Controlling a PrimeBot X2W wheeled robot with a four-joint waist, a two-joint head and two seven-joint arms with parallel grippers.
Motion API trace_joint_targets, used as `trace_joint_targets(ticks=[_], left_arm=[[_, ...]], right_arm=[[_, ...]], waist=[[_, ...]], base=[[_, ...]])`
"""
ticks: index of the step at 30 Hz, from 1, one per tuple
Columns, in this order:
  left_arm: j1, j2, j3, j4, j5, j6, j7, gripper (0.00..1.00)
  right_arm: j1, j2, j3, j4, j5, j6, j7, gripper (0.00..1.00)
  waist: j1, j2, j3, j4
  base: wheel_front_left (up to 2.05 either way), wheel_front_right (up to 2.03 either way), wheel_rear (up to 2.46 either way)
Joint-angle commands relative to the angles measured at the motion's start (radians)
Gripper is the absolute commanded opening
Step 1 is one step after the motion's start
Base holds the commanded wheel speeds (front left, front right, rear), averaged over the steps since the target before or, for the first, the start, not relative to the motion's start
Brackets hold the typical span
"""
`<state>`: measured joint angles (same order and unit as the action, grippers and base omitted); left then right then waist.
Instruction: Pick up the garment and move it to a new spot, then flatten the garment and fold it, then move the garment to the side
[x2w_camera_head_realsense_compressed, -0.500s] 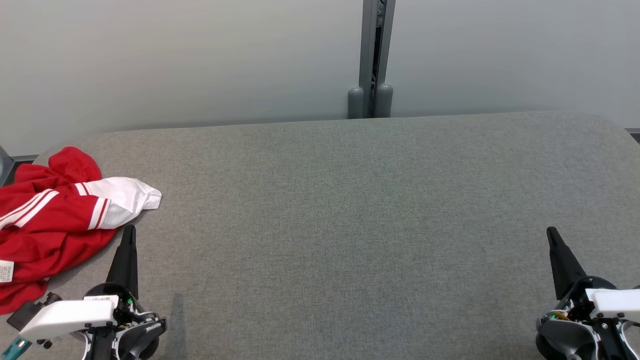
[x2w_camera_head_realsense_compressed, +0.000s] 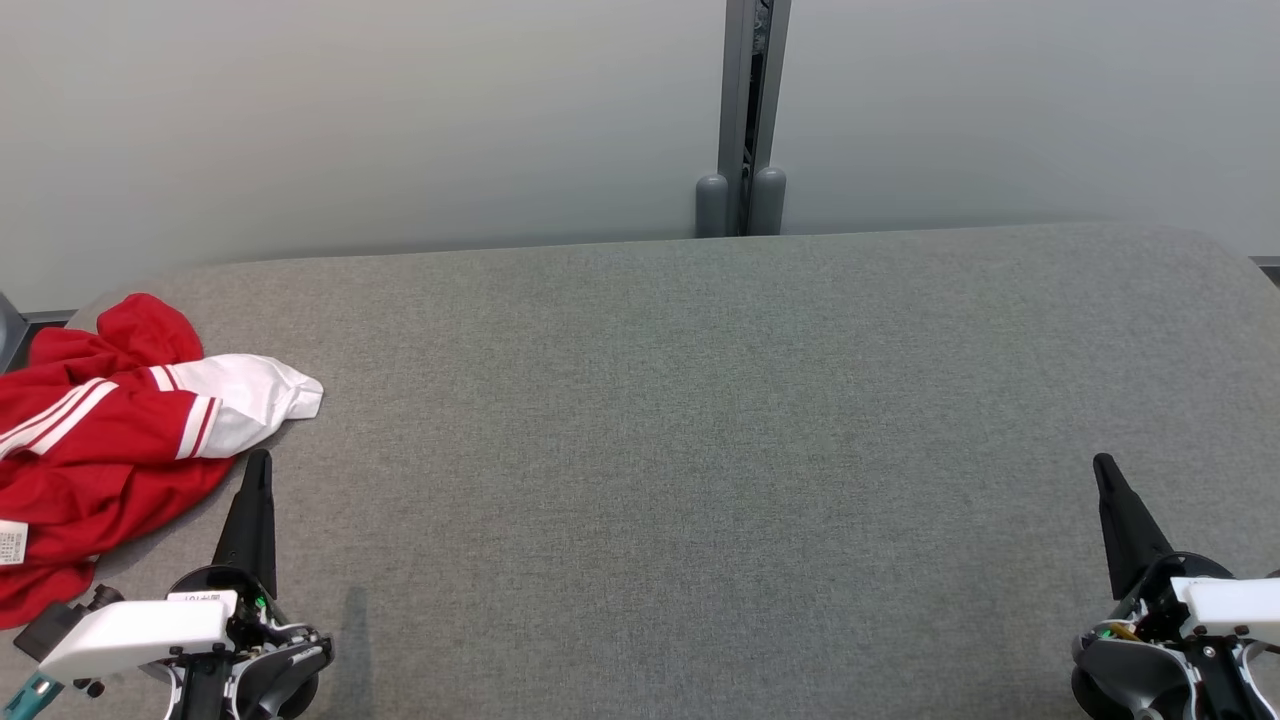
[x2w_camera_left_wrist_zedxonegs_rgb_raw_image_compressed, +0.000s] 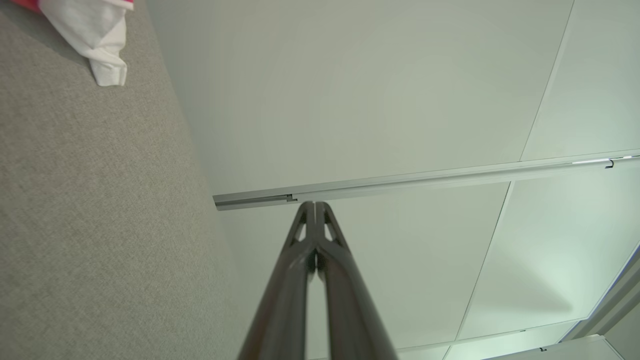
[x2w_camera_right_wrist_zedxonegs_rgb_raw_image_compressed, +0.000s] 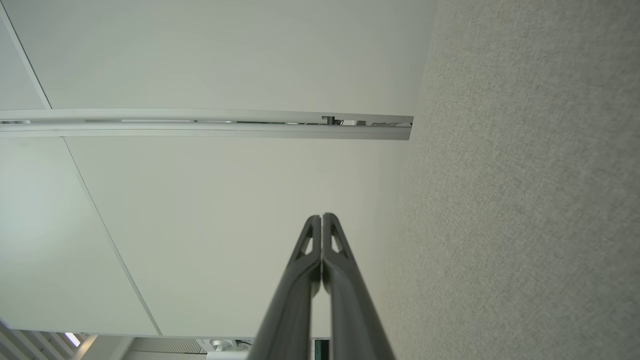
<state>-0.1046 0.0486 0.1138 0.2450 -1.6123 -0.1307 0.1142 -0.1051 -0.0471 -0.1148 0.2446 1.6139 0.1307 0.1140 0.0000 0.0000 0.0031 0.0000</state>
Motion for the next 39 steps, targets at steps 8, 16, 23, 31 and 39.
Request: trace_joint_targets(ticks=[8,16,23,31,39], left_arm=[[-0.010,0.003,0.003,0.000,-0.001,-0.003,0.002,0.00],[-0.010,0.003,0.003,0.000,-0.001,-0.003,0.002,0.00],[-0.010,0.003,0.003,0.000,-0.001,-0.003,0.002,0.00],[-0.010,0.003,0.003,0.000,-0.001,-0.003,0.002,0.00],[-0.010,0.003,0.003,0.000,-0.001,-0.003,0.002,0.00]], right_arm=[[-0.008,-0.005,0.000,0.002,-0.002,0.000,0.001,0.00],[-0.008,-0.005,0.000,0.002,-0.002,0.000,0.001,0.00],[-0.008,-0.005,0.000,0.002,-0.002,0.000,0.001,0.00],[-0.008,-0.005,0.000,0.002,-0.002,0.000,0.001,0.00],[-0.008,-0.005,0.000,0.002,-0.002,0.000,0.001,0.00]], waist=[[0.0000,0.0000,0.000,0.000],[0.0000,0.0000,0.000,0.000],[0.0000,0.0000,0.000,0.000],[0.0000,0.0000,0.000,0.000],[0.0000,0.0000,0.000,0.000]], base=[[0.00,0.00,0.00],[0.00,0.00,0.00],[0.00,0.00,0.00],[0.00,0.00,0.00],[0.00,0.00,0.00]])
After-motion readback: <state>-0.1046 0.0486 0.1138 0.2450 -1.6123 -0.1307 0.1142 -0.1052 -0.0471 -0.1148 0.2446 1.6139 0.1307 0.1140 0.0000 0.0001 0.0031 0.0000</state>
